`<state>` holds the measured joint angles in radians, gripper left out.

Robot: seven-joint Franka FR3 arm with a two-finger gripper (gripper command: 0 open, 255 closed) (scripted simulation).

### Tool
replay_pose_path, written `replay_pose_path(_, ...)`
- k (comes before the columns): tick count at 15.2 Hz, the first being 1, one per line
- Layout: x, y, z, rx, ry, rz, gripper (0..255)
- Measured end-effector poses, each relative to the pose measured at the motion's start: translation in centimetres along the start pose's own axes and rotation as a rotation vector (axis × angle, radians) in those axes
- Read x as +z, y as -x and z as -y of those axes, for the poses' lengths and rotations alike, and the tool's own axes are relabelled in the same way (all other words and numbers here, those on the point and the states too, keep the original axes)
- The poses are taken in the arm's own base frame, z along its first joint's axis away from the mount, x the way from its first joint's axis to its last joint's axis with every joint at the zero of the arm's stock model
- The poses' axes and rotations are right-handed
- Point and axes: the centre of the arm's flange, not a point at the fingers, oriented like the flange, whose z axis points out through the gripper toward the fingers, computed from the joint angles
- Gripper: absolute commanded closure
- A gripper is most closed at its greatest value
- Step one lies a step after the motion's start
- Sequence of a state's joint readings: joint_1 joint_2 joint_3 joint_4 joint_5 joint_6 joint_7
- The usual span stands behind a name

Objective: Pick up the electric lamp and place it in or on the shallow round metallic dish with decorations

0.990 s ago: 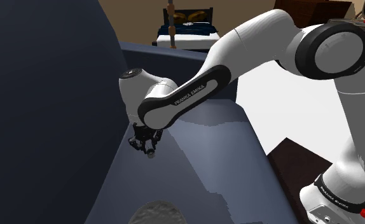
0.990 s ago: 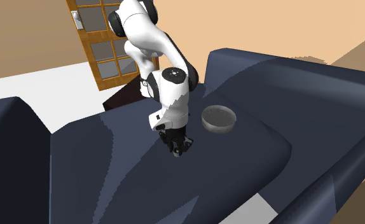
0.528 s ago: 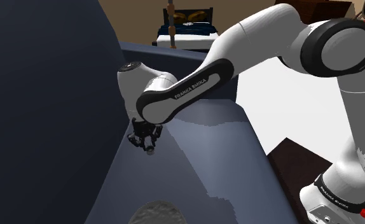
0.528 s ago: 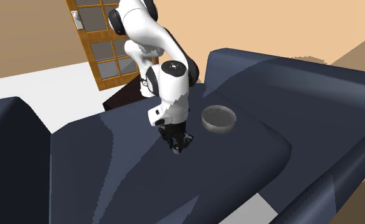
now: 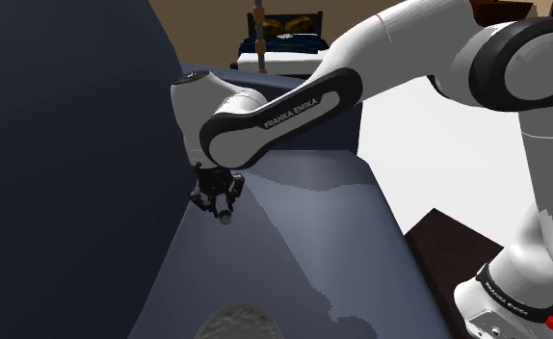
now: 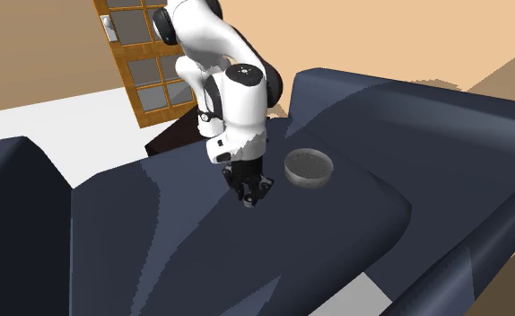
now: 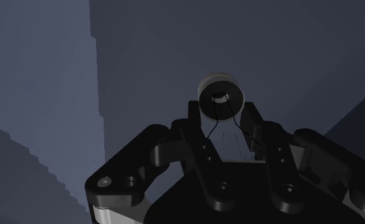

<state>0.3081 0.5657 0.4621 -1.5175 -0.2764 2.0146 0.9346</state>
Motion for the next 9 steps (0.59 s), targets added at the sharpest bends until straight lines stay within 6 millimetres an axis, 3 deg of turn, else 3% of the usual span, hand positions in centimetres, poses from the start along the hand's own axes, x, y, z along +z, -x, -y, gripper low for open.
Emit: replay_pose_path(9, -4.7, -0.1, 0.0, 0.0, 0.0, 0.0, 255)
